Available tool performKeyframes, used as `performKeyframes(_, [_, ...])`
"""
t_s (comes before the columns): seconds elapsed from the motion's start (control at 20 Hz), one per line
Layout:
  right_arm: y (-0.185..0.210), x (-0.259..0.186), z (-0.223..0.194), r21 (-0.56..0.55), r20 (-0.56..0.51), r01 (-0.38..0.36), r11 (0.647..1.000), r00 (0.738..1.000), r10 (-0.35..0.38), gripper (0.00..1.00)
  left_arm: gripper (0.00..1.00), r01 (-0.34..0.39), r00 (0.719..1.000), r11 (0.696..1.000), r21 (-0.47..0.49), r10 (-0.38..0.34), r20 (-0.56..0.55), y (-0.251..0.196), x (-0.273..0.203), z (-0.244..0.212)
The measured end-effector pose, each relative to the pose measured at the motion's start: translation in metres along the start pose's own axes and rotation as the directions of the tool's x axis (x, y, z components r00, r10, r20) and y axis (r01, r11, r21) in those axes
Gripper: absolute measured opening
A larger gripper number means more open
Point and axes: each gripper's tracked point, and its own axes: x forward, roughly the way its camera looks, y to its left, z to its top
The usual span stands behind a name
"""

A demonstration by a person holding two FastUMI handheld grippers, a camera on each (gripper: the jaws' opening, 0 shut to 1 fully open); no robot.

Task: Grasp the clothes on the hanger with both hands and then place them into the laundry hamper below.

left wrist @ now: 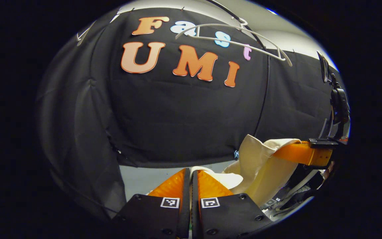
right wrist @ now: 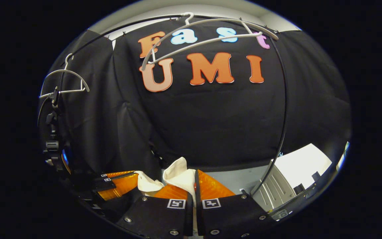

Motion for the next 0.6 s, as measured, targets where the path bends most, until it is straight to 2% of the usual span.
performKeyframes(0.2, [-0.002,0.011,-0.053,0.004,-0.126,0.005,1.0,0.992,-0.004,0.07,0.1,-0.013,0.995,0.999,-0.034,0.01,-0.094,0.006,0.002,-0.037])
performKeyframes(0.35, [-0.001,0.011,-0.092,0.037,-0.215,0.007,0.999,0.977,0.001,0.08,0.1,-0.015,0.983,0.999,-0.031,0.009,-0.181,0.014,0.006,-0.074])
performKeyframes(0.45, [-0.005,0.014,-0.12,0.043,-0.29,0.025,0.999,0.957,-0.012,0.08,0.1,-0.012,0.965,0.999,-0.049,-0.001,-0.264,0.016,0.008,-0.103])
performKeyframes(0.55, [-0.014,0.009,-0.149,0.04,-0.356,0.056,0.998,0.934,-0.038,0.1,0.11,-0.026,0.933,0.996,-0.088,-0.008,-0.359,0.019,0.003,-0.135])
performKeyframes(0.6, [-0.017,0.008,-0.158,0.044,-0.373,0.066,0.997,0.927,-0.045,0.11,0.19,-0.038,0.924,0.994,-0.107,-0.005,-0.381,0.022,0.001,-0.143])
